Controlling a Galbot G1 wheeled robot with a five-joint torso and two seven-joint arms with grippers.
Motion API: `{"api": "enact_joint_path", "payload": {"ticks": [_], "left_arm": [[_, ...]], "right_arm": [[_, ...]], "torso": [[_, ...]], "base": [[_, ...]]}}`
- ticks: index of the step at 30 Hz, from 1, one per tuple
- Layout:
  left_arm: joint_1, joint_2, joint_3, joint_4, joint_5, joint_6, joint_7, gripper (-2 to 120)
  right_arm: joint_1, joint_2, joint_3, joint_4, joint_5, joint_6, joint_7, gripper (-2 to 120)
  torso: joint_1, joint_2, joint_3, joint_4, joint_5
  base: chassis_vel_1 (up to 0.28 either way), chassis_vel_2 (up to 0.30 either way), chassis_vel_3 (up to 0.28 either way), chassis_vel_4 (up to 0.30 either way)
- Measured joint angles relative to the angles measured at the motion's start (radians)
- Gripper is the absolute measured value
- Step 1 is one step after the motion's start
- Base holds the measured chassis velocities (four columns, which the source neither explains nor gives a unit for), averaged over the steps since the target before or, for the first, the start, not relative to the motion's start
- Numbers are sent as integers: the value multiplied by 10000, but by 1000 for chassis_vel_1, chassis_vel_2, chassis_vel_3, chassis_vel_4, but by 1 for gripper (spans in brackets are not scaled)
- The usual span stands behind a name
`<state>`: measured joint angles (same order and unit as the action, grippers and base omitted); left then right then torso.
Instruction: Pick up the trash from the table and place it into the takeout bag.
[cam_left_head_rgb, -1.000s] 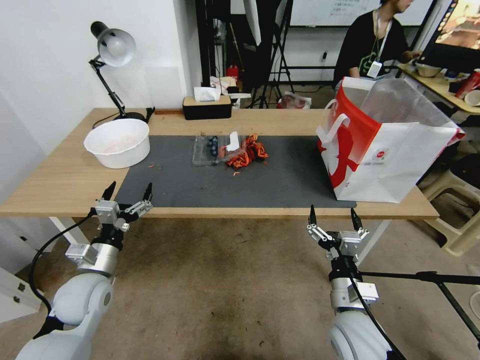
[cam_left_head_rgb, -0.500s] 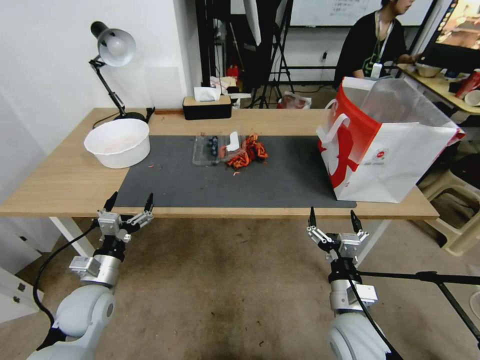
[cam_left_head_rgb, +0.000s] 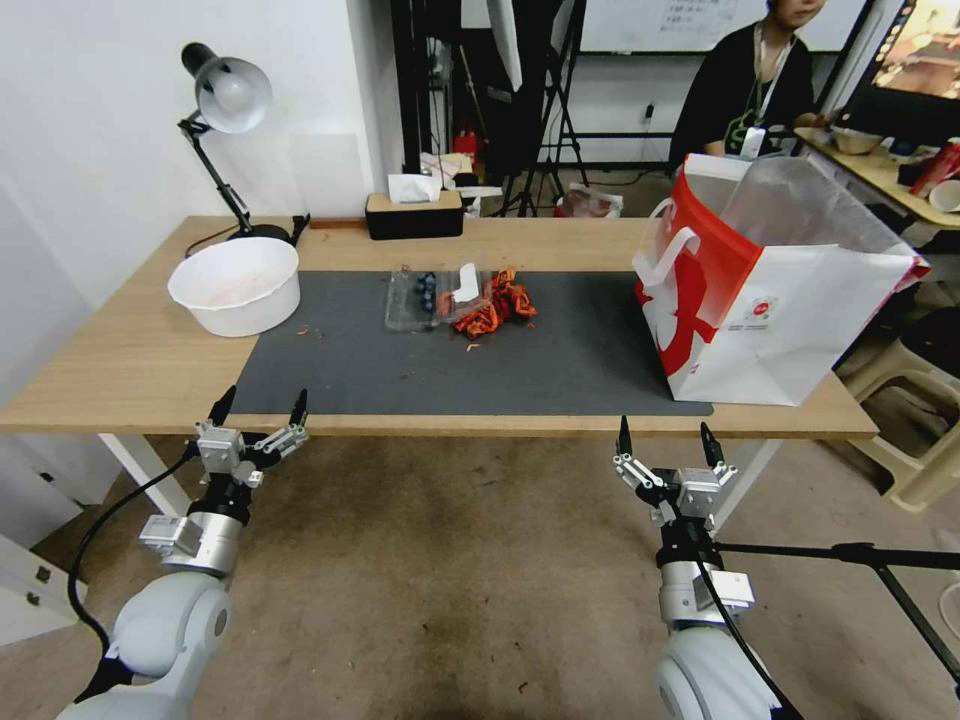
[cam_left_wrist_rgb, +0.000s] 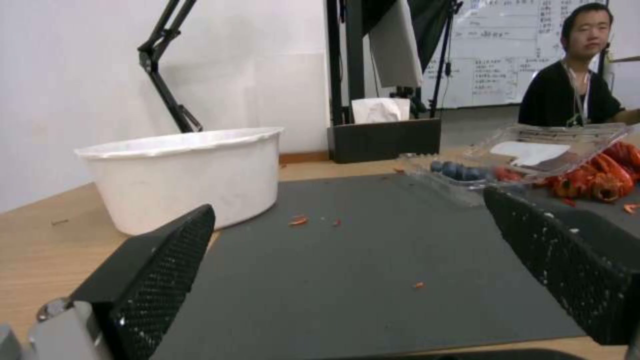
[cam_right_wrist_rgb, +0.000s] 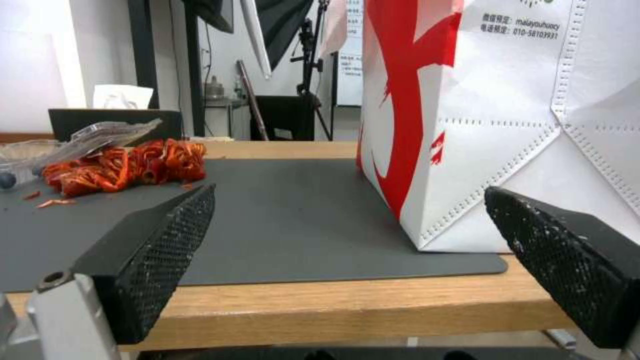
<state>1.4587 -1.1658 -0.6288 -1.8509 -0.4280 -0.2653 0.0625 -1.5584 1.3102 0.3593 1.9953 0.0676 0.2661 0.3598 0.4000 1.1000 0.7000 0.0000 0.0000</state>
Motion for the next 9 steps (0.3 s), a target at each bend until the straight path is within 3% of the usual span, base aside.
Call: {"api": "enact_joint_path", "payload": {"ticks": [9], "left_arm": [[-3, 3, 5, 2, -1, 0, 0, 100]], "right_arm": [[1, -1, 0, 0, 0, 0, 0, 100]], "torso": [[0, 0, 0, 0, 0]], "base": [[0, 0, 0, 0]]}}
